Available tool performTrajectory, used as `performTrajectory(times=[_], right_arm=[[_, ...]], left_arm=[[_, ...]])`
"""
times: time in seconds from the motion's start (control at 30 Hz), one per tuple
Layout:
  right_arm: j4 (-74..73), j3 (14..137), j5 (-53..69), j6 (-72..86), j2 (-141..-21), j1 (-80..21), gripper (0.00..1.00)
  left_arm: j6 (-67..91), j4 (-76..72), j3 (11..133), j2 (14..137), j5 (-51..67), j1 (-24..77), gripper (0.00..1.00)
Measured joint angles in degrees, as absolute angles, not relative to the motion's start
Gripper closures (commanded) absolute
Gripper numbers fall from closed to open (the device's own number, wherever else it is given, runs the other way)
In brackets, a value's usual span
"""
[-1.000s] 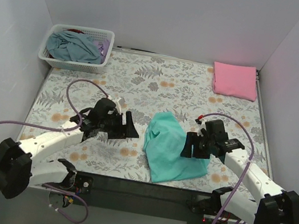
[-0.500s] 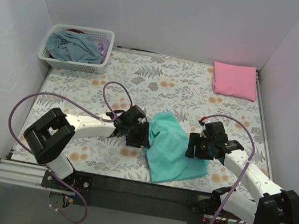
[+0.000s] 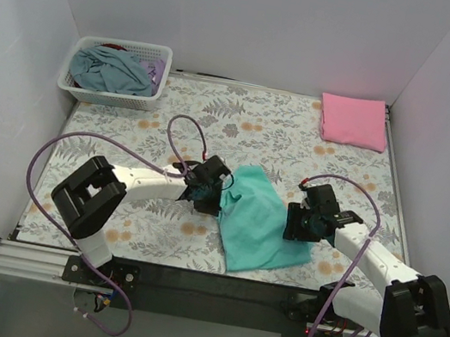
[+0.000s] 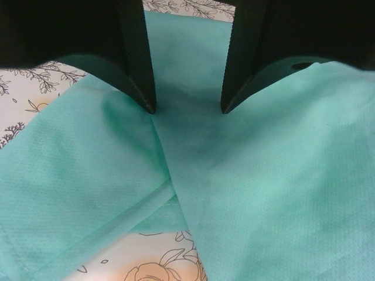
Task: Fold and stack the t-shirts
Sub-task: Flatten the tshirt out
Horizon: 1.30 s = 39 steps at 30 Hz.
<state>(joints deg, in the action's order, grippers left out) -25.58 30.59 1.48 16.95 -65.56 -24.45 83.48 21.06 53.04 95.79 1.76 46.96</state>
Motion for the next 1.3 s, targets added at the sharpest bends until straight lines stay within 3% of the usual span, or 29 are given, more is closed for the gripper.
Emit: performTrajectory(times=[0.03, 0.17, 0.37, 0.67, 0.87, 0.93, 0.97, 1.07, 1.13, 1.3], right_arm=[[-25.4, 30.6, 1.3, 16.7, -65.7, -24.4, 0.52], [-24.9, 30.6, 1.4, 16.2, -66.5, -24.4, 0.98], [-26.1, 34.2, 0.1, 15.8, -68.1, -24.5, 0.99], [-29.6, 62.3, -10.5, 9.8, -69.8, -24.6, 0.99], [-25.0, 73.4, -12.7, 5.6, -59.7, -24.6, 0.99], [-23.3, 73.2, -10.4, 5.0, -54.2, -24.6, 0.88], [-22.7, 72.8, -9.4, 4.6, -52.1, -24.6, 0.73], [-20.7, 69.1, -5.0, 3.9, -45.1, -24.4, 0.52], [-19.9, 65.1, -2.4, 3.8, -41.7, -24.4, 0.47], [-20.9, 53.9, 2.1, 4.1, -38.9, -24.4, 0.42]], left_arm=[[82.6, 22.9, 54.1, 95.5, 0.0, 46.6, 1.00], [78.6, 29.2, 57.0, 88.4, -8.0, 41.6, 1.00], [71.5, 31.7, 61.6, 72.9, -14.7, 29.0, 1.00], [63.6, 33.7, 75.8, 73.6, -18.3, 23.0, 1.00], [58.9, 28.6, 85.7, 69.1, -19.5, 22.3, 1.00], [58.1, 24.9, 83.1, 63.3, -18.7, 22.2, 0.98], [57.8, 23.7, 81.0, 60.2, -18.5, 22.3, 0.93], [58.2, 21.0, 71.9, 49.2, -19.0, 22.2, 0.75], [59.7, 19.7, 64.2, 41.8, -21.1, 22.1, 0.58], [65.5, 25.6, 48.9, 33.3, -27.9, 22.0, 0.40]])
